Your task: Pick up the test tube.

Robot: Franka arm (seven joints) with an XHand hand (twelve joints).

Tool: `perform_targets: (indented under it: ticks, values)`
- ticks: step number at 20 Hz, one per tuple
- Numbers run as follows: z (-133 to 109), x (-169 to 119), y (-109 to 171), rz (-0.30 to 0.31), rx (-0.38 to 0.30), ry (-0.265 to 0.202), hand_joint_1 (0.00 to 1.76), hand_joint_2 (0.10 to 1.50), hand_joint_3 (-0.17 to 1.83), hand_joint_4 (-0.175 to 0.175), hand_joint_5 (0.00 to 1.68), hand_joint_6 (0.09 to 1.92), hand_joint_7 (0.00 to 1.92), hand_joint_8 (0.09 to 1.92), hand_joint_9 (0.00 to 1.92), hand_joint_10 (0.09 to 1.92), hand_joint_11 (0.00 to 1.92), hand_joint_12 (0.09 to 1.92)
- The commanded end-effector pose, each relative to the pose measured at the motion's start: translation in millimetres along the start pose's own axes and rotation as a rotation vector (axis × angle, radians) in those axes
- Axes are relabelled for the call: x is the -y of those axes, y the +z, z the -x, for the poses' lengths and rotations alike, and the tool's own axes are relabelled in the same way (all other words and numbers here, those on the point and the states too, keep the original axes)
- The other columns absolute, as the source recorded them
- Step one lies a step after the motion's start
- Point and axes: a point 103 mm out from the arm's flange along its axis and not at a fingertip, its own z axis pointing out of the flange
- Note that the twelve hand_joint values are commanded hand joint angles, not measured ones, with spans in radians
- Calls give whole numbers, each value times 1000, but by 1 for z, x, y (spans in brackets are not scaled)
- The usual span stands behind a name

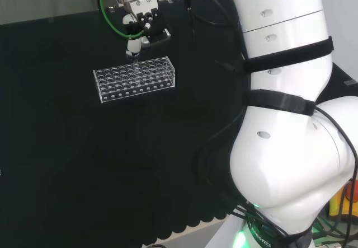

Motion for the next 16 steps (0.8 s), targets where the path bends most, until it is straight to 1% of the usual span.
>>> perform_targets:
  ticks: [1,6,9,11,12,13,14,16]
  values:
    - [-6,-6,2,8,-29,13,980,659,654,-175,827,738,1335,723,1226,659,546,1373]
    - [-9,-10,4,1,-57,24,1009,654,670,-175,853,731,1367,688,1237,662,557,1369]
    - [-11,-11,5,8,-109,36,1042,647,684,-175,886,713,1394,656,1254,656,564,1365]
    - [-13,-11,7,16,-130,41,1073,642,699,-175,925,695,1423,629,1277,645,578,1358]
    - [-14,-11,8,23,-139,44,1108,726,584,-164,988,754,1447,616,1298,636,588,1357]
    - [-15,-11,9,34,-148,50,1138,808,452,-165,1043,780,1476,602,1325,624,605,1349]
    - [-15,-11,9,47,-160,59,1160,861,357,-169,1087,777,1503,593,1351,615,629,1335]
    - [-16,-11,8,72,-187,74,1185,897,274,-174,1148,731,1556,592,1403,611,694,1299]
